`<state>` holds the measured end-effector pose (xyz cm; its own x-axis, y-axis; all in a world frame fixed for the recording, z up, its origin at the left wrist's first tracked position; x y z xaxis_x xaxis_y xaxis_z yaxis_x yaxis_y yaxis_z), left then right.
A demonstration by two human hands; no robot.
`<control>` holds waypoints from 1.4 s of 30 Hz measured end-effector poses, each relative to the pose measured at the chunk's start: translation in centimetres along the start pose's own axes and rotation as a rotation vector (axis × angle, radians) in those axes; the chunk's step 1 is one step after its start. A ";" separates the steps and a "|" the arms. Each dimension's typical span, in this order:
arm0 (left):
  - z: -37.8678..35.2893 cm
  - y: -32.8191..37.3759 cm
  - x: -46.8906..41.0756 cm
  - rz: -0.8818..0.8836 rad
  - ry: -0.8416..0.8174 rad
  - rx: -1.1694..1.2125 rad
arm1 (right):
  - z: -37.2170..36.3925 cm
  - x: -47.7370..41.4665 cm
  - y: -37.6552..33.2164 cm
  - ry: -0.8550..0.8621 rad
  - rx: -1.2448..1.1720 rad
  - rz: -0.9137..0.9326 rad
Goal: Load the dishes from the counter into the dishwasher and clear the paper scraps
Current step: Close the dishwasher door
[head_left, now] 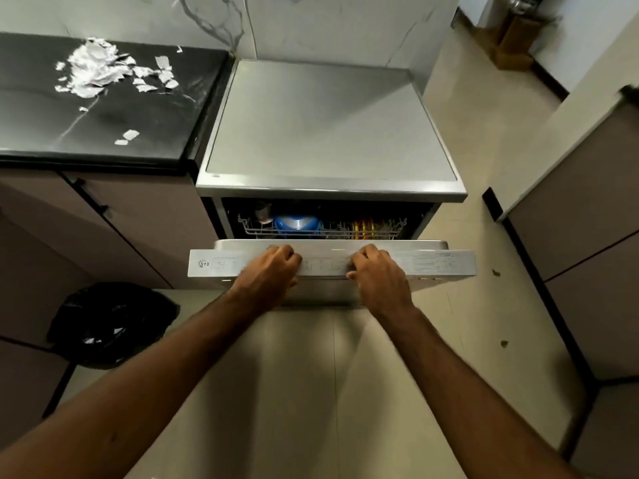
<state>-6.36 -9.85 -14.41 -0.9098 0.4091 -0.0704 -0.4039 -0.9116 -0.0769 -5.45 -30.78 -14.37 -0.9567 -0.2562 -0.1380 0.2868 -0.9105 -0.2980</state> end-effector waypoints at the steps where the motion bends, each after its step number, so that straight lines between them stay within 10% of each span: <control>1: 0.2 -0.6 -0.8 -0.005 0.015 -0.008 | 0.2 -1.3 0.1 0.002 -0.014 -0.002; 11: 2.0 -4.8 -8.5 -0.025 0.260 -0.151 | 2.2 -10.0 -0.7 0.058 0.237 0.030; 42: 3.9 -6.5 -14.7 0.116 0.034 -0.306 | 3.1 -16.0 -1.5 0.066 0.324 0.015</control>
<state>9.24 -10.06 -8.98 -0.9421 0.3095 -0.1292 -0.2460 -0.8995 -0.3610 9.26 -26.27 -8.81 -0.9443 -0.2582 -0.2042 0.2600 -0.9654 0.0186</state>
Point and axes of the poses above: each hand's wrist, its own x-axis away from the middle knuckle, its own z-axis out of the back of the hand, y = z × x, the point moved 4 cm from there along -x, towards the middle knuckle, and after that the axes turned 12 degrees about -x, right-handed, at the moved point
